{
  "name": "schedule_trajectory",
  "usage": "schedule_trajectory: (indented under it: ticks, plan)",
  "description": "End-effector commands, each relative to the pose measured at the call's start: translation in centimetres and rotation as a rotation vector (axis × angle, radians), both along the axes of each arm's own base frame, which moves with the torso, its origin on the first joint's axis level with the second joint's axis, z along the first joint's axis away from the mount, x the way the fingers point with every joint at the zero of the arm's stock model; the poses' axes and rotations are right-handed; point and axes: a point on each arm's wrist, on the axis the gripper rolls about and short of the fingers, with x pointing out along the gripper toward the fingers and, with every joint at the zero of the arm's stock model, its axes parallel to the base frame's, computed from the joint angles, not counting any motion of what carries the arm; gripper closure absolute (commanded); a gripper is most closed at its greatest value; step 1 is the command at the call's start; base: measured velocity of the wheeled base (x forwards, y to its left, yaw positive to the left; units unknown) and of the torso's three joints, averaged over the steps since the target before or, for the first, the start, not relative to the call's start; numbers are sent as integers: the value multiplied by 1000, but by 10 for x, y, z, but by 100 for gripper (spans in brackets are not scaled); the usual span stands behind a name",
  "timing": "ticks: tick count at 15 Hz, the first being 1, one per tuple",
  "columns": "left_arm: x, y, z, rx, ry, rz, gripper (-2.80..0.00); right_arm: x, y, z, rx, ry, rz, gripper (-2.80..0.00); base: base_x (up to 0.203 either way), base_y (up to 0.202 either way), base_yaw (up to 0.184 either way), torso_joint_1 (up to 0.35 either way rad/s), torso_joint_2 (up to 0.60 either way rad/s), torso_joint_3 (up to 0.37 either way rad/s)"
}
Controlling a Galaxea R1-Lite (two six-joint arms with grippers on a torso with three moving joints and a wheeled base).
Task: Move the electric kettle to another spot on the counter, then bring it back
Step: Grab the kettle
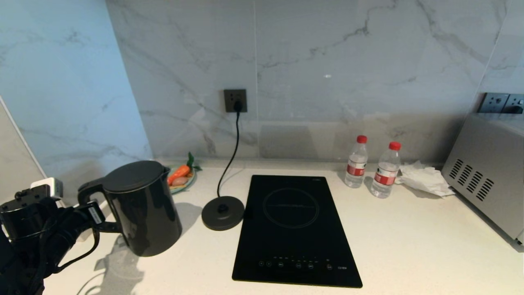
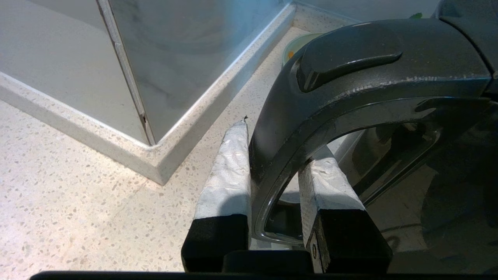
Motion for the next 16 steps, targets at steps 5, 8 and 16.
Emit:
schedule_trajectory:
  ticks: [5, 8, 16]
  plan:
    - [0, 2, 1, 1, -11, 7, -280, 0, 0, 0, 0, -1, 0, 0, 0, 0, 0, 0, 0, 0]
    - [1, 4, 1, 1, -12, 13, -280, 0, 0, 0, 0, -1, -1, 0, 0, 0, 0, 0, 0, 0]
    - [32, 15, -17, 7, -9, 19, -280, 0, 0, 0, 0, -1, 1, 0, 0, 0, 0, 0, 0, 0]
